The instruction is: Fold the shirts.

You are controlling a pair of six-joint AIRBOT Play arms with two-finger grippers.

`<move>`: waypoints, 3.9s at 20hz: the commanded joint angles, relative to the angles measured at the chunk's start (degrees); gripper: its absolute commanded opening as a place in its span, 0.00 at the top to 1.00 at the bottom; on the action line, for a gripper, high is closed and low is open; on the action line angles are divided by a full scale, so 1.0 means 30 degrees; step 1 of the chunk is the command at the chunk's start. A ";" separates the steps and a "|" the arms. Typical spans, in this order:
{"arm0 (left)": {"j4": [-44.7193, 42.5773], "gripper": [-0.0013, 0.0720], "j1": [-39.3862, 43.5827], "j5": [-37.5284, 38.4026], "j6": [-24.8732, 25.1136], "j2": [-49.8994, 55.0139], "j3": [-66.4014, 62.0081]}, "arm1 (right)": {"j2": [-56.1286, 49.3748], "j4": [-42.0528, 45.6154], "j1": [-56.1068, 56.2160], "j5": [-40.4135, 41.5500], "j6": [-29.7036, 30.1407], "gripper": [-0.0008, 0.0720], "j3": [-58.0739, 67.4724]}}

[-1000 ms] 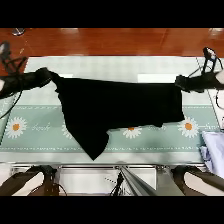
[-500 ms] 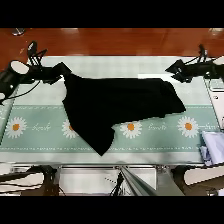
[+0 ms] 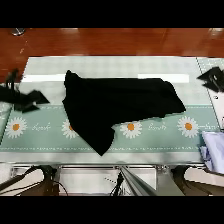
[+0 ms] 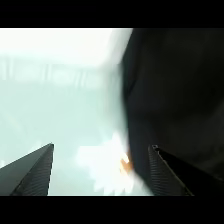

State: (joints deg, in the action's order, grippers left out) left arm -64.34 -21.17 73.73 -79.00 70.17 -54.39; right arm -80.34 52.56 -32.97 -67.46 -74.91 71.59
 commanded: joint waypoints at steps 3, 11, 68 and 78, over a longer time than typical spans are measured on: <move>0.3497 0.02 -0.1530 0.0189 0.0831 -0.3395 0.7592 | 0.4940 -0.1960 -0.0495 0.2681 0.1479 0.22 -0.8881; 0.9836 0.03 0.0029 -0.3548 0.3206 -0.3359 1.1672 | 0.7533 -0.2506 -0.0495 0.1668 0.1931 0.23 -1.1052; 0.9194 0.95 0.3432 -0.5967 0.0109 -0.3767 -1.8236 | 0.5559 0.3060 0.3585 0.0219 -0.3825 0.96 1.6917; -0.6688 0.95 0.2732 -0.0787 -0.2412 -1.1854 -2.0713 | 1.4753 0.8072 0.4167 -0.4160 -0.4495 0.96 1.6145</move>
State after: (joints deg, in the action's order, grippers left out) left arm -72.23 -12.97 68.88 -84.93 41.04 -115.87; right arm -42.26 71.18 -21.65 -75.35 -86.98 120.22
